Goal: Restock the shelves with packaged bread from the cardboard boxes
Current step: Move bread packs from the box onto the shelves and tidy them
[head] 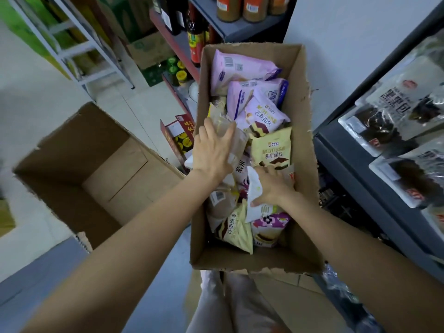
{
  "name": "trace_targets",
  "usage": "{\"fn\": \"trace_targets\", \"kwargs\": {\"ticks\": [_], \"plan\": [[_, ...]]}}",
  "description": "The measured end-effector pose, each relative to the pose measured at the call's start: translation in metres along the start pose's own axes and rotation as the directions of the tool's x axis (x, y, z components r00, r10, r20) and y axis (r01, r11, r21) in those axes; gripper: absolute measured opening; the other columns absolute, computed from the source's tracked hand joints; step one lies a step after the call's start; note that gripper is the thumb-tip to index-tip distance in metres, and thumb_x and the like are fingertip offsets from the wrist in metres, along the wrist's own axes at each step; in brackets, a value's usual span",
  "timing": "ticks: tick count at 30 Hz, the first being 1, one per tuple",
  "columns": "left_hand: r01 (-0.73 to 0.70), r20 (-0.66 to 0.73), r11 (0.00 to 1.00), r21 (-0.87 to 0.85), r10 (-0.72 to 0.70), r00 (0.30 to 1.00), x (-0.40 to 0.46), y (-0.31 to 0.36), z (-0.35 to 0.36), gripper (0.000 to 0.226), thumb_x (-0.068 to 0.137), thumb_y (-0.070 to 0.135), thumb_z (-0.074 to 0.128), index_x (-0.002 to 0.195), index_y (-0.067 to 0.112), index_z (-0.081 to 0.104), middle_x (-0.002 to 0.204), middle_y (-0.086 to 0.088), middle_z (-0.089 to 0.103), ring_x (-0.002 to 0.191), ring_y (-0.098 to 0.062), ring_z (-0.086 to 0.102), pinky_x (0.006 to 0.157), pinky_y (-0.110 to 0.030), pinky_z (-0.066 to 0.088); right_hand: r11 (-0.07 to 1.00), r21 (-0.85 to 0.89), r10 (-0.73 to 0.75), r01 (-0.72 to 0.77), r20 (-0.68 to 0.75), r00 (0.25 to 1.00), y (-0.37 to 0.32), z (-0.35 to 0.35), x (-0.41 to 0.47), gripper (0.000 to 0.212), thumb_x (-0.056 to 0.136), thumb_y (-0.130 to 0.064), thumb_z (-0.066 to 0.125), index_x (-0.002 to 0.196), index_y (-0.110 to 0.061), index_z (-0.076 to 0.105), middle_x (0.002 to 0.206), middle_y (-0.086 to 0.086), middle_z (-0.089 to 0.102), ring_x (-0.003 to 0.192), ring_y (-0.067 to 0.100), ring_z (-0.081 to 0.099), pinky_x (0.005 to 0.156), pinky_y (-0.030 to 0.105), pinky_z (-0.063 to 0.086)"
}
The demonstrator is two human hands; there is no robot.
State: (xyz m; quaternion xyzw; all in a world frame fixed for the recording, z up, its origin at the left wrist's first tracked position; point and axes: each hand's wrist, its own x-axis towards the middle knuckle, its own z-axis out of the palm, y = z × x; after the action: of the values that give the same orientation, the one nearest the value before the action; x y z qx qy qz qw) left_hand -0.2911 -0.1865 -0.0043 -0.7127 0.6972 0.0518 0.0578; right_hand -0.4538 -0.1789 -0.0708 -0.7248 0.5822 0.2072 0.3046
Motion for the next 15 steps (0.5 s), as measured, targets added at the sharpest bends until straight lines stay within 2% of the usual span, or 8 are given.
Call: {"fn": "trace_targets", "kwargs": {"ticks": [3, 5, 7, 9, 11, 13, 15], "plan": [[0.091, 0.076, 0.991, -0.099, -0.084, 0.994, -0.009, -0.003, -0.005, 0.097, 0.067, 0.039, 0.076, 0.143, 0.029, 0.018, 0.140, -0.030, 0.023, 0.119, -0.040, 0.037, 0.100, -0.040, 0.036, 0.998, 0.060, 0.016, -0.006, -0.166, 0.986, 0.009, 0.001, -0.002, 0.094, 0.065, -0.036, 0.084, 0.141, -0.014, 0.033, 0.137, 0.008, 0.040, 0.128, 0.031, 0.036, 0.102, 0.038, 0.035], [0.115, 0.110, 0.983, -0.143, -0.100, 0.989, -0.016, -0.009, -0.010, 0.100, 0.066, 0.043, 0.076, 0.144, 0.033, 0.015, 0.136, -0.028, 0.029, 0.118, -0.039, 0.037, 0.099, -0.041, 0.036, 0.963, 0.268, 0.047, 0.030, -0.277, 0.960, 0.011, -0.008, -0.008, 0.092, 0.064, -0.031, 0.085, 0.140, -0.010, 0.038, 0.129, 0.008, 0.047, 0.119, 0.027, 0.046, 0.095, 0.032, 0.038], [0.097, 0.087, 0.983, -0.154, -0.084, 0.993, -0.024, -0.013, -0.017, 0.099, 0.067, 0.044, 0.075, 0.145, 0.034, 0.014, 0.129, -0.024, 0.036, 0.117, -0.037, 0.038, 0.099, -0.041, 0.036, 0.843, 0.528, 0.126, 0.098, -0.373, 0.919, 0.009, -0.022, -0.026, 0.085, 0.064, -0.024, 0.086, 0.136, -0.006, 0.045, 0.120, 0.004, 0.053, 0.109, 0.019, 0.053, 0.084, 0.025, 0.041], [0.055, 0.013, 0.993, -0.105, -0.054, 0.998, -0.035, -0.017, -0.025, 0.094, 0.070, 0.044, 0.073, 0.144, 0.034, 0.016, 0.127, -0.022, 0.038, 0.116, -0.037, 0.038, 0.100, -0.041, 0.034, 0.641, 0.736, 0.189, 0.216, -0.424, 0.886, 0.011, -0.036, -0.050, 0.063, 0.063, -0.016, 0.087, 0.118, -0.007, 0.056, 0.107, 0.000, 0.062, 0.102, 0.020, 0.061, 0.078, 0.024, 0.048], [0.024, -0.058, 0.999, -0.046, -0.027, 0.998, -0.047, -0.020, -0.034, 0.089, 0.073, 0.044, 0.072, 0.143, 0.034, 0.017, 0.128, -0.020, 0.038, 0.116, -0.036, 0.038, 0.098, -0.042, 0.033, 0.420, 0.843, 0.193, 0.335, -0.444, 0.875, 0.011, -0.052, -0.079, 0.055, 0.064, -0.010, 0.085, 0.112, -0.010, 0.058, 0.103, -0.004, 0.068, 0.098, 0.013, 0.066, 0.082, 0.028, 0.055], [-0.004, -0.118, 0.999, -0.053, -0.002, 0.993, -0.061, -0.021, -0.051, 0.089, 0.072, 0.045, 0.072, 0.142, 0.035, 0.019, 0.128, -0.018, 0.038, 0.115, -0.035, 0.039, 0.093, -0.042, 0.036, 0.349, 0.838, 0.146, 0.420, -0.491, 0.859, 0.003, -0.067, -0.110, 0.057, 0.066, -0.005, 0.083, 0.115, -0.015, 0.054, 0.101, -0.010, 0.066, 0.085, -0.005, 0.066, 0.075, 0.016, 0.054], [-0.072, -0.174, 0.993, -0.093, 0.055, 0.983, -0.081, -0.017, -0.073, 0.092, 0.068, 0.044, 0.074, 0.142, 0.036, 0.019, 0.127, -0.017, 0.038, 0.115, -0.035, 0.039, 0.090, -0.043, 0.037, 0.348, 0.797, 0.099, 0.493, -0.554, 0.826, -0.011, -0.076, -0.140, 0.058, 0.067, -0.005, 0.082, 0.113, -0.020, 0.051, 0.100, -0.013, 0.063, 0.083, -0.010, 0.062, 0.070, 0.008, 0.051]]}}
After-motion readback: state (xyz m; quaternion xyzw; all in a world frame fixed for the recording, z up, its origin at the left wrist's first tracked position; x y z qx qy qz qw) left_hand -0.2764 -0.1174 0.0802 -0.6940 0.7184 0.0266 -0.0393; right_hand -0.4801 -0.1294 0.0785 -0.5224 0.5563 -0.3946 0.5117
